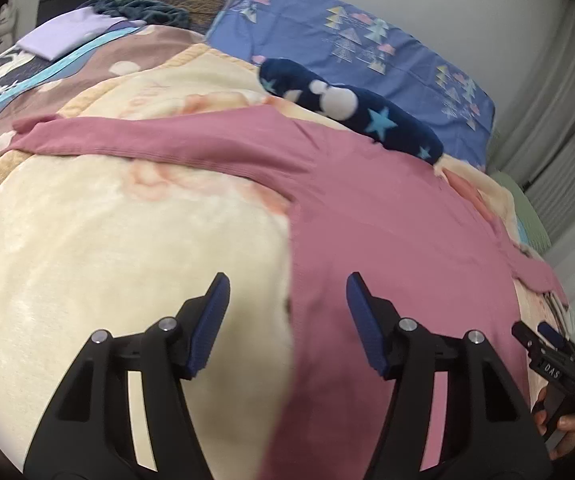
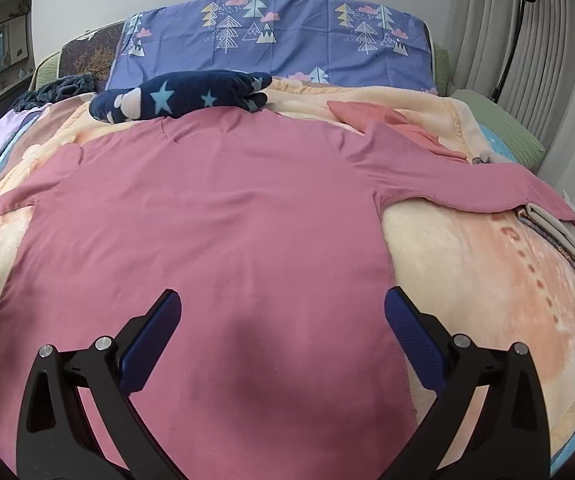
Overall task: Fold small clothes
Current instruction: 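Grasp the mauve shirt sleeve cuff with the left gripper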
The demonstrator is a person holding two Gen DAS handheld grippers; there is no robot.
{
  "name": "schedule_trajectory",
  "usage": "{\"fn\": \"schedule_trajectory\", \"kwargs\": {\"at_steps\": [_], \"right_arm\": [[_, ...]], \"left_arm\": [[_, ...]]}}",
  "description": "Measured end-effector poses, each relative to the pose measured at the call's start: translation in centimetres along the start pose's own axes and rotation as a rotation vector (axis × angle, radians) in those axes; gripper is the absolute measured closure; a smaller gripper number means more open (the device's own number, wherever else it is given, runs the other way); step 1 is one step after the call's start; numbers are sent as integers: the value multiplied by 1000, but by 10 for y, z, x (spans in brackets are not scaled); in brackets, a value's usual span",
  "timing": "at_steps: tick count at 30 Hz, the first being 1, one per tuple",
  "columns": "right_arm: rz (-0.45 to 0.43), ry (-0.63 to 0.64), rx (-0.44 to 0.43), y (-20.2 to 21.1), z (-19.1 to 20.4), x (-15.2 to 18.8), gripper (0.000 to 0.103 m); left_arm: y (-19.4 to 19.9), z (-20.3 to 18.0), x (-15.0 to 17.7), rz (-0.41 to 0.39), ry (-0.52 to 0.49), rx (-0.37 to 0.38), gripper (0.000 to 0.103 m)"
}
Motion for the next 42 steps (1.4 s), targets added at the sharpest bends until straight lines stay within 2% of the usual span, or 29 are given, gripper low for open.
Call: {"fn": "schedule_trajectory", "kwargs": {"at_steps": [11, 14, 18, 21, 25, 27, 32, 34, 36, 37, 39, 40, 42], "right_arm": [[18, 25, 6, -8, 8, -4, 1], [20, 30, 7, -10, 9, -7, 1], [16, 35, 1, -9, 10, -12, 1], [10, 44, 4, -9, 10, -15, 1], [21, 30, 16, -14, 5, -14, 1], [29, 20, 19, -18, 2, -13, 1], [37, 21, 29, -23, 1, -13, 1], [36, 22, 34, -24, -1, -14, 1], [35, 16, 35, -25, -3, -14, 1], [34, 14, 35, -27, -4, -15, 1], [35, 12, 42, -30, -8, -16, 1], [36, 8, 49, -32, -10, -17, 1], [35, -8, 53, -35, -14, -20, 1]], "left_arm": [[3, 23, -16, -29, 19, -34, 42], [0, 27, -19, -26, 20, -42, 38], [-8, 56, -31, -10, 60, -61, 38], [-15, 117, -50, -20, 195, -123, 40], [-27, 198, -72, -24, 401, -140, 45], [-35, 230, -83, -26, 465, -158, 45], [-57, 284, -104, -61, 680, -123, 46], [-61, 298, -112, -92, 731, -142, 60], [-65, 300, -121, -100, 757, -128, 99], [-64, 297, -127, -103, 755, -118, 99], [-47, 266, -150, -159, 655, -111, 99], [-37, 243, -164, -192, 581, -101, 99], [-18, 173, -191, -230, 406, -33, 99]]}}
Point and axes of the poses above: each gripper's, at about its wrist camera, not at the fingertips, and y roughly against the way its jaws point, z to its left, x to its underside, the point moved 8 cm from there along -y, roughly the way its jaws point, and after that the axes turned 4 degrees about -x, right-handed, at the moved point
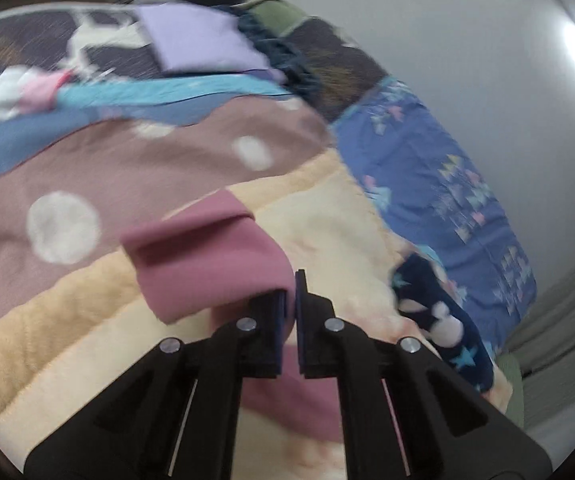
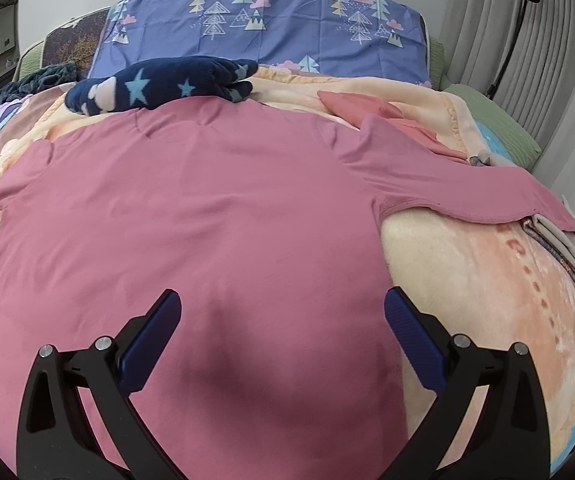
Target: Fold small clothes
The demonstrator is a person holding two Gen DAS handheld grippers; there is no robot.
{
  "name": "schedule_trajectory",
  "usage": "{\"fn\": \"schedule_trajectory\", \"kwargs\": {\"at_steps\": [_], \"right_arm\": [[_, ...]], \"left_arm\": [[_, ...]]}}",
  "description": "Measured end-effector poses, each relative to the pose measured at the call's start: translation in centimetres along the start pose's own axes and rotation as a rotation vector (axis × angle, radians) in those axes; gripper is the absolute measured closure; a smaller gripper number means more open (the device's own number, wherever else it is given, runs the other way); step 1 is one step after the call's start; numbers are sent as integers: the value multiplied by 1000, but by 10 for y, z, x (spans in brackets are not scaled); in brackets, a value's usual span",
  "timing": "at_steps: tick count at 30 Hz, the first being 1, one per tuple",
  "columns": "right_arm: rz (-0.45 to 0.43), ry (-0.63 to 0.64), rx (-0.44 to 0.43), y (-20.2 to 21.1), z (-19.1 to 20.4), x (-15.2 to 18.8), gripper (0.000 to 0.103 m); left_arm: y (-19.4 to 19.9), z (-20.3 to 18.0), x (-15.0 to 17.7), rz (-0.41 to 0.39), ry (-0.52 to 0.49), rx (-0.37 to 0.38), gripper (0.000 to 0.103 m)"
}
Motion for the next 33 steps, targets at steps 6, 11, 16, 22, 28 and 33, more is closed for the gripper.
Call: {"fn": "schedule_trajectory", "kwargs": {"at_steps": [6, 11, 16, 22, 28, 33], "right_arm": [[-42, -67, -6, 8, -12, -11, 1], [-35, -70, 35, 15, -33, -4, 1], [-25, -100, -16, 13, -47, -5, 1], [-8, -133, -305, -4, -4, -34, 22], [115, -111, -541, -55, 60, -73, 42], [244, -187, -633, -108, 97, -85, 42]], "left_arm": [[31, -217, 108, 86, -526, 289, 92], [18, -262, 220, 160, -800, 295, 31], [10, -215, 237, 188, -870, 165, 30], [11, -129, 195, 157, -791, -33, 27], [-12, -82, 171, 216, -656, -106, 27], [-32, -74, 162, 251, -547, -91, 27]]}}
Point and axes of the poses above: each gripper's, at about its wrist camera, not at the fingertips, and y roughly against the way its jaws point, z to its left, x to its underside, the point moved 8 cm from there along -y, roughly the way its jaws point, and after that the axes turned 4 degrees about -x, right-handed, at the moved point
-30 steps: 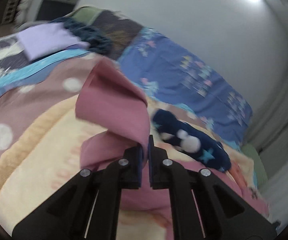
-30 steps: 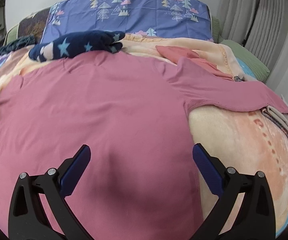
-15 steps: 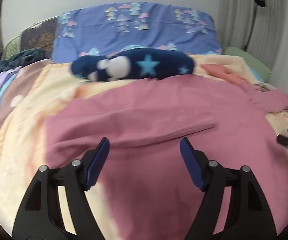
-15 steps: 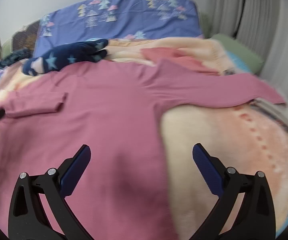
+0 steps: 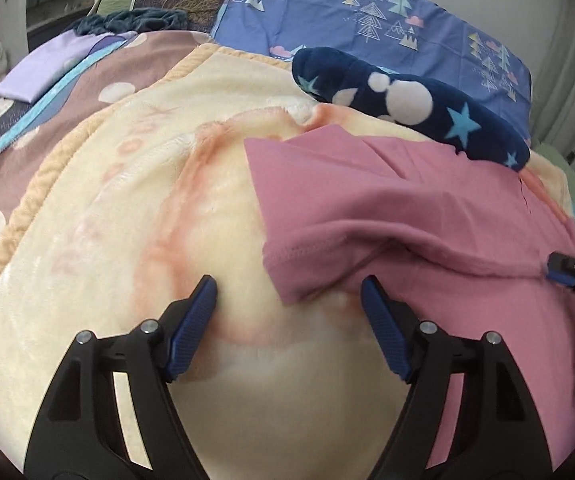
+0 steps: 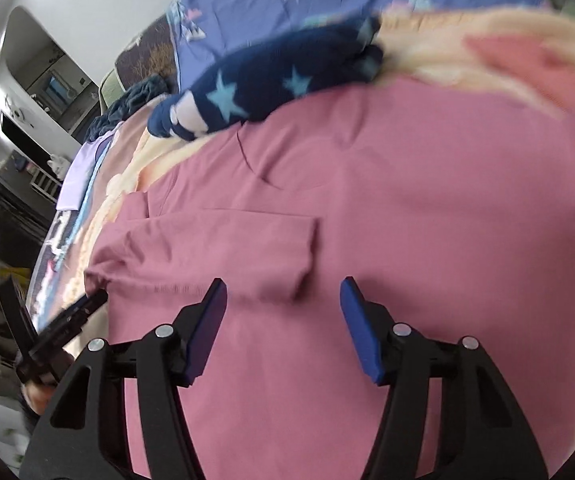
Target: Fold small clothes
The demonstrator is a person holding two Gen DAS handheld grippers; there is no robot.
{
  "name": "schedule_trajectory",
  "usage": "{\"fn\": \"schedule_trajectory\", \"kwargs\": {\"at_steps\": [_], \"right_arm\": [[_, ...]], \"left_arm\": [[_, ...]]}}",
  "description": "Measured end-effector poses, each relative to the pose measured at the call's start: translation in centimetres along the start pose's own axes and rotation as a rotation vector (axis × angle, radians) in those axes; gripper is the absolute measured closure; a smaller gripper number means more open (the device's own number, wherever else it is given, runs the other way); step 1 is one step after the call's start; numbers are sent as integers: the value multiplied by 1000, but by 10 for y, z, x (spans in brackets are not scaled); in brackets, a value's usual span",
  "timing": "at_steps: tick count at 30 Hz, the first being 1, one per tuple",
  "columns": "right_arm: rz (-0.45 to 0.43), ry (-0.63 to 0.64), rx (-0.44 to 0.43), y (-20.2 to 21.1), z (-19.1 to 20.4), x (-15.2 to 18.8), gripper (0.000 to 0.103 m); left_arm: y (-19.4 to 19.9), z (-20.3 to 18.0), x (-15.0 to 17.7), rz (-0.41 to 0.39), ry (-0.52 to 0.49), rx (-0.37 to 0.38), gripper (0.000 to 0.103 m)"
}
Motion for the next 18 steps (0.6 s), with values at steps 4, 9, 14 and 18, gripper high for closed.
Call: {"fn": "schedule_trajectory", "kwargs": {"at_steps": [4, 9, 14, 18], "right_arm": [[-40, 20, -75, 14, 24, -14, 102], [-367, 75, -86, 134, 31, -56, 102], [-315, -52, 140, 141, -50, -56, 89], [-225, -204, 173, 113, -105, -26, 77]], "left_arm": [[-6, -7, -5, -13, 6, 7, 27], [-3, -21, -6, -28, -18, 52, 26], [-8, -45, 0, -15, -71, 87, 26], [-8, -55, 2, -17, -107, 101, 26]]}}
Point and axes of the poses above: each gripper's, at about its wrist camera, not at the fingertips, and y roughly against the way its jaws point, z to its left, x to its underside, the point moved 8 cm from there along -y, roughly the way its jaws point, and after that the axes turned 4 degrees about -x, right-handed, at the moved point
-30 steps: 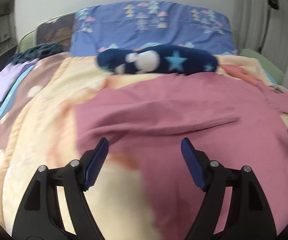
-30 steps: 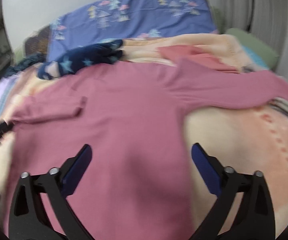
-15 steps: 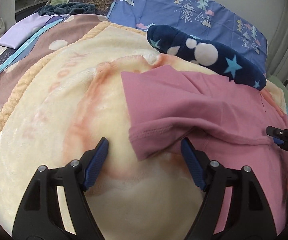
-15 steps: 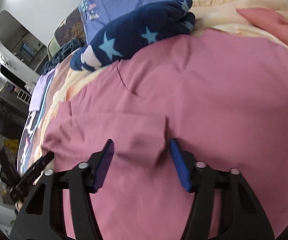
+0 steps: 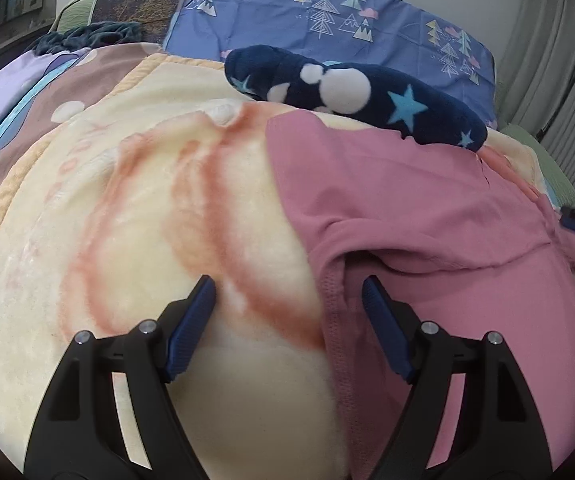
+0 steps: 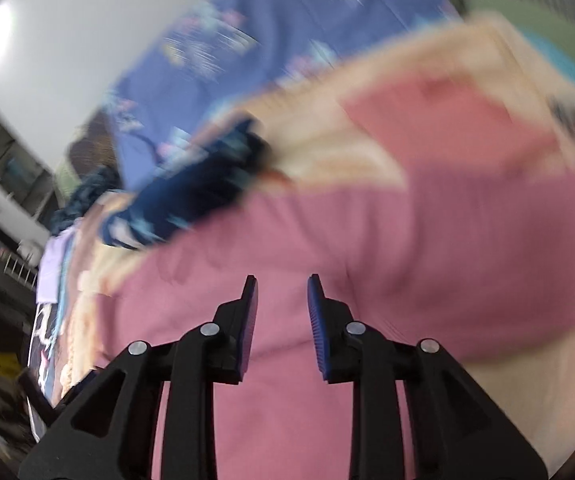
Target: Fold small clothes
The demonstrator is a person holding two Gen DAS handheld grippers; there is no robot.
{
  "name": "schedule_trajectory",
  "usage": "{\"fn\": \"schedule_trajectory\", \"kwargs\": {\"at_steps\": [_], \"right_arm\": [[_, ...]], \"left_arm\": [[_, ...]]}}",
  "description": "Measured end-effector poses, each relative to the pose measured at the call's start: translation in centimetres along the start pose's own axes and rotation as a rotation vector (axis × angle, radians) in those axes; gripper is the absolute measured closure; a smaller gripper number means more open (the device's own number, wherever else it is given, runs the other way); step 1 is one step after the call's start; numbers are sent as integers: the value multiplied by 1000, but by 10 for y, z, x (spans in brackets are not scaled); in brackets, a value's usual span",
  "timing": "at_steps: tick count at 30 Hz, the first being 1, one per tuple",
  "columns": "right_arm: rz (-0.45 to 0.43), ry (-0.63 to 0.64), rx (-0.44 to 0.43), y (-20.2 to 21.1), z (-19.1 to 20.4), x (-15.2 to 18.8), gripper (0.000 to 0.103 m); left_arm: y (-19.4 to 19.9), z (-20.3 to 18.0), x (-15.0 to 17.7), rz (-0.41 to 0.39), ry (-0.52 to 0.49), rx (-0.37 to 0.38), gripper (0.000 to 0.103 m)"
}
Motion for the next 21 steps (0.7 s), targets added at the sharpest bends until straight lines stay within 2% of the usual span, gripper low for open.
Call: {"fn": "schedule_trajectory", "kwargs": {"at_steps": [2, 3, 7, 8, 9, 10, 11, 12, 13, 15, 17, 18, 21], "right_arm": [[18, -13, 12, -7, -10, 10, 77], [26, -14, 13, -5, -11, 12, 74], [33, 8, 9, -9, -11, 14, 68], [29, 17, 2, -12, -10, 12, 63], [27, 22, -8, -16, -8, 10, 60], [27, 23, -16, -20, -7, 6, 60], [29, 27, -22, -23, -6, 4, 61], [33, 45, -35, -25, 2, 5, 86], [34, 55, -51, -22, 6, 4, 100], [-37, 62, -85, 1, 19, 0, 100], [-73, 68, -94, 25, 25, -4, 100], [-61, 59, -86, 30, 22, -3, 99], [124, 18, -31, 15, -3, 25, 93]], "left_arm": [[-1, -1, -1, 1, 1, 4, 30], [-2, -1, -1, 3, 3, 3, 38], [-8, -6, -6, 7, 11, 11, 48], [-10, -8, -7, 7, 10, 14, 54], [-12, -9, -8, 7, 10, 13, 65], [-14, -10, -10, 6, 13, 10, 71], [-16, -11, -10, 6, 19, 12, 87], [-16, -12, -11, 2, 30, 24, 93], [-14, -11, -12, -7, 36, 18, 93], [-3, -8, -13, -50, 31, -12, 94], [5, -5, -13, -77, 30, -6, 94], [6, -5, -11, -75, 27, 2, 94], [4, -6, -4, -54, 11, -1, 94]]}}
Point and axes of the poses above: each gripper's, at about its wrist camera, not at the fingertips, and y roughly against the way its jaws point, z to its left, x to its underside, the point moved 8 cm from there along -y, roughly the way its jaws point, and after that the axes turned 4 degrees about -x, right-handed, at the moved point
